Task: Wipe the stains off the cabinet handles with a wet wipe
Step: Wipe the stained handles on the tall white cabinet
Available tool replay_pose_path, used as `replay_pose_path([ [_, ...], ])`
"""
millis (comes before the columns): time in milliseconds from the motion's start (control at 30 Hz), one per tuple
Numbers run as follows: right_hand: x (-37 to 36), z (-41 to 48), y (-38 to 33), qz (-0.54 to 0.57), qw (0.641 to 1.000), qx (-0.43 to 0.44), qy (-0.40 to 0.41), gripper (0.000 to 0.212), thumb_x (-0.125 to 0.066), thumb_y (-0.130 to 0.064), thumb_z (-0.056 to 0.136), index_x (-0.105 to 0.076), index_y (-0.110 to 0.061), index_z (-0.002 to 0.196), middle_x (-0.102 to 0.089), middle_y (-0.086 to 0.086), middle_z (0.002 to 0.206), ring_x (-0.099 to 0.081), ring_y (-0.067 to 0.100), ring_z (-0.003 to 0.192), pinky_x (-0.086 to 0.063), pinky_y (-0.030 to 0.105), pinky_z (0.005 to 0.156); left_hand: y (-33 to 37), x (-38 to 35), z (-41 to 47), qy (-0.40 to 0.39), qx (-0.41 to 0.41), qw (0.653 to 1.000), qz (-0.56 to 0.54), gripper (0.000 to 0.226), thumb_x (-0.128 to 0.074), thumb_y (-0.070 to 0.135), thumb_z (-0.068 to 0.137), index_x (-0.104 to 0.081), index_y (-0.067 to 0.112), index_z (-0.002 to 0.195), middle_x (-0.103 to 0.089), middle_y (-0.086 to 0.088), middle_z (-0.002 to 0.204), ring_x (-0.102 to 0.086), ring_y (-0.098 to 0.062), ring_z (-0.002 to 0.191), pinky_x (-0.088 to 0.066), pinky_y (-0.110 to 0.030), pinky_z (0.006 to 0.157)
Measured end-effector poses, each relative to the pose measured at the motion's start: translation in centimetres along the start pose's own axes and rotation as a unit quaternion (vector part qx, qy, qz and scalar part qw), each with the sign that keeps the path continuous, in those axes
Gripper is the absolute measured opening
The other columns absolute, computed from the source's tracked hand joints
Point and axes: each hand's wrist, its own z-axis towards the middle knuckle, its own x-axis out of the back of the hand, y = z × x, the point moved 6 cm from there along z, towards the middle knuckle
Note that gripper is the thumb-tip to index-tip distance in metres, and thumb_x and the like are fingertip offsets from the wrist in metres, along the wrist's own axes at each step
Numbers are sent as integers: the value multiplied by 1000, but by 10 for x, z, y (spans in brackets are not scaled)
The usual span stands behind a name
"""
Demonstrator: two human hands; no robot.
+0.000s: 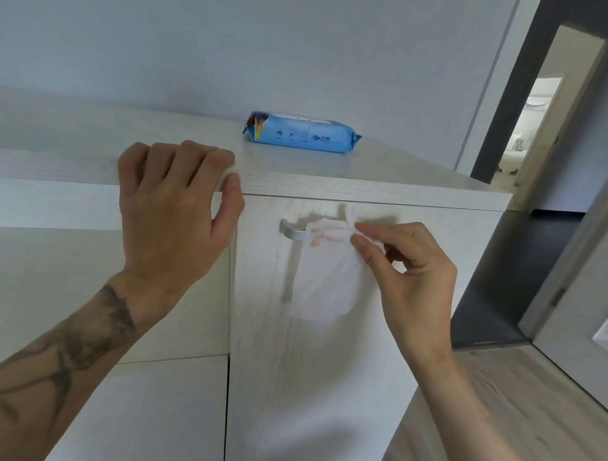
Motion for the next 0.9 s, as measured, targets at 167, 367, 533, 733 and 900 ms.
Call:
replay_pose_path([
  [167,-5,-1,0,26,1000,10,-2,17,-80,-14,92,-83,-21,107,-70,4,93,-57,7,80,-43,13,74,-2,-5,0,3,3,1000,11,29,-47,28,109,-69,9,111,-69,-10,102,-57,-34,95,-37,-50,93],
  [367,0,7,-1,-49,997,58,-27,16,-78,-26,92,-81,-32,106,-70,-5,94,-56,10,92,-41,13,83,-2,-6,-1,27,-8,999,15,31,-47,28,109,-70,8,110,-70,-11,100,-56,-33,93,-36,-49,92],
  [533,-1,6,3,-5,999,35,-14,15,-78,-28,91,-81,-34,105,-65,-7,92,-54,10,95,-40,13,87,-2,-8,-1,37,-9,999,25,30,-47,28,108,-70,9,109,-70,-11,99,-55,-32,91,-36,-48,92],
  [733,-5,9,2,-34,997,69,-30,18,-78,-29,91,-78,-39,106,-63,-3,93,-53,12,97,-44,21,88,-4,-10,-1,39,-15,999,25,27,-49,27,108,-70,9,109,-70,-10,100,-54,-32,92,-36,-48,92],
  [900,-3,5,3,4,999,42,-10,15,-78,-29,91,-80,-35,104,-63,-3,94,-54,15,99,-43,20,89,-3,-11,-2,42,-14,999,29,29,-48,28,108,-70,9,109,-70,-11,99,-54,-31,92,-36,-48,92],
])
